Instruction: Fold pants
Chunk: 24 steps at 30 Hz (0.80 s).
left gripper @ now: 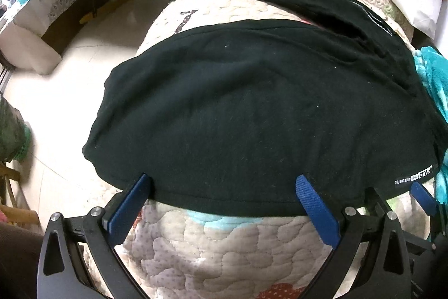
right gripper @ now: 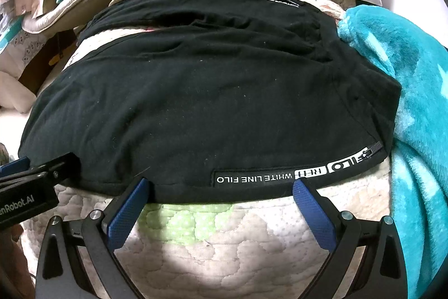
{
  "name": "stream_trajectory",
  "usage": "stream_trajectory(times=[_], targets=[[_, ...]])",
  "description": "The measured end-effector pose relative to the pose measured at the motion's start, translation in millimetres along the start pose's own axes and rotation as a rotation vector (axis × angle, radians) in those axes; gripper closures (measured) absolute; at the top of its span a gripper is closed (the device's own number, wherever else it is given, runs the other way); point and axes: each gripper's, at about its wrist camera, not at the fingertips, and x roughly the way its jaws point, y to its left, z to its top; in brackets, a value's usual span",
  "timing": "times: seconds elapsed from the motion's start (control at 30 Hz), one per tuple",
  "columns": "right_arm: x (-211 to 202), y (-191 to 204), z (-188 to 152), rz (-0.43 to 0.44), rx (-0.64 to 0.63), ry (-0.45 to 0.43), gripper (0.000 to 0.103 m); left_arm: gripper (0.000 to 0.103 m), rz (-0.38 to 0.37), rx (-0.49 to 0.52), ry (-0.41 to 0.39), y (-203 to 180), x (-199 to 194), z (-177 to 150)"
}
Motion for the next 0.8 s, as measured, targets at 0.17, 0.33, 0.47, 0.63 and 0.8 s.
stream_trajectory(times=[0.17,0.33,0.47,0.63,0.8], targets=[[-2.1,-0.8,-6.4,-0.006,0.023,-0.038,0.0,0.0,0.004,-0.002,-0.007,-3.3,-1.0,-1.6],[-2.4,-4.5,-10.4,0.01,0.063,-0.06,0.0,0.0,0.001,-0.003,-0.007,-4.7,-2.5,-1.1],[-2.5,-2.4,-10.7,0.004,0.059,-0.07,0.0,0.0,-0.004,0.001,-0.003,-3.7,-4.0,-2.5],[-2.7,-2.2,-13.5,-0.003,0.059,-0.082,0.0,0.0,-0.004,0.001,-0.003,-2.1,-2.9,-0.2],[-3.8,-0.8,-15.8,-0.006,0.059,-0.089,0.0,0.0,-0.001,0.001,-0.007,-1.7,-2.1,0.6]])
